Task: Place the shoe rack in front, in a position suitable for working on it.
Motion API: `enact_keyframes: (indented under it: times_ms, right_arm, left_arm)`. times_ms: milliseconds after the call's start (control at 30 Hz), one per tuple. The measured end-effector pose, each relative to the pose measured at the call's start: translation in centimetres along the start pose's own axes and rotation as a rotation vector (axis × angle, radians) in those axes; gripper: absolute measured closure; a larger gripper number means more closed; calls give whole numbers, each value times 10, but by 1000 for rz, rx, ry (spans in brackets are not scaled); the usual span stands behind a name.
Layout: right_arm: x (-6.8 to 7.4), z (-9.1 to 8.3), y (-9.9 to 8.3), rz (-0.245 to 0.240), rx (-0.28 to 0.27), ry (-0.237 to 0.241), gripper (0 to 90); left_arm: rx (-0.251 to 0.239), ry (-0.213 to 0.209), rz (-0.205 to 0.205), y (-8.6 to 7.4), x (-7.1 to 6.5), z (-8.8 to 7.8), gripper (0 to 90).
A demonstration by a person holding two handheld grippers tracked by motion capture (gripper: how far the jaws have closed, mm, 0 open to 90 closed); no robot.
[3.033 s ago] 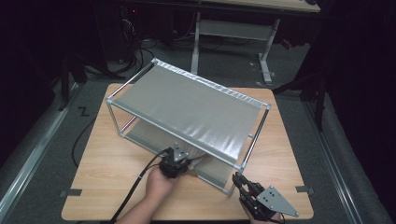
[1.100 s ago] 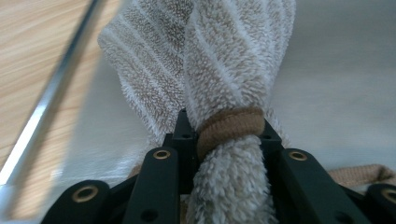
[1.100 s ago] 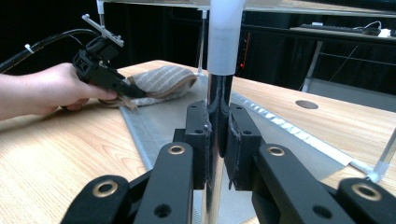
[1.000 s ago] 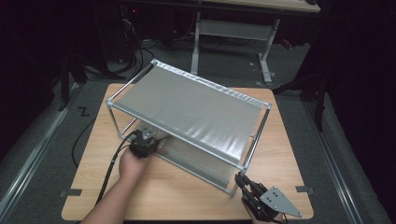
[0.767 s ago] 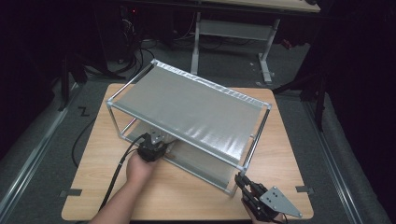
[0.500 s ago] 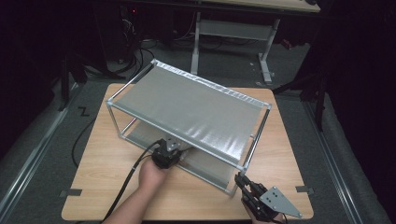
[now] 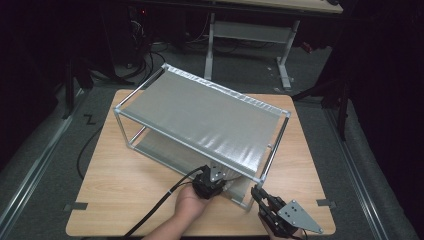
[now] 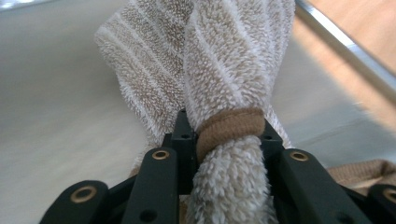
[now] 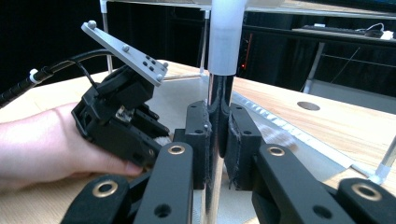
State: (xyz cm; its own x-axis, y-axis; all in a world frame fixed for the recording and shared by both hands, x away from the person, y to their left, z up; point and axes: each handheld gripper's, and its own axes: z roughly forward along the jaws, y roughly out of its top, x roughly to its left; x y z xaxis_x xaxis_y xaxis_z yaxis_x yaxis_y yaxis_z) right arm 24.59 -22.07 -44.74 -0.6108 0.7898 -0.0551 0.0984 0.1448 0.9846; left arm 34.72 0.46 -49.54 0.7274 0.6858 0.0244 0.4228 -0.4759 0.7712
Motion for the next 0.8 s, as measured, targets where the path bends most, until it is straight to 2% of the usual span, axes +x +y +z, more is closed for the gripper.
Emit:
enact_keyframes:
  times_ms: [33, 133, 200, 333, 433, 700, 733, 800]
  right_arm:
    - [0, 0, 0, -5, 0, 1, 812]
    - [1, 0, 0, -4, -1, 2, 812]
    - [1, 0, 0, -2, 0, 5, 812]
    - [1, 0, 0, -6, -2, 6, 812]
    - [1, 1, 0, -8, -1, 3, 812]
    - [2, 1, 0, -6, 0, 5, 812]
    - [1, 1, 0, -7, 0, 7, 811]
    - [1, 1, 0, -8, 0, 6, 811]
  left_arm:
    - [-4, -6, 12, 1, -5, 1, 684]
    - [-17, -40, 5, 3, -16, 3, 673]
    - [-22, -60, 0, 4, -21, 4, 671]
    - [-23, -83, 24, 6, -30, 4, 667]
    - [-23, -119, 31, 6, -37, 6, 667]
    - [-17, -79, 53, 5, -29, 7, 686]
    - [-19, -52, 65, 4, -27, 6, 686]
    - [-9, -44, 49, 3, -22, 5, 687]
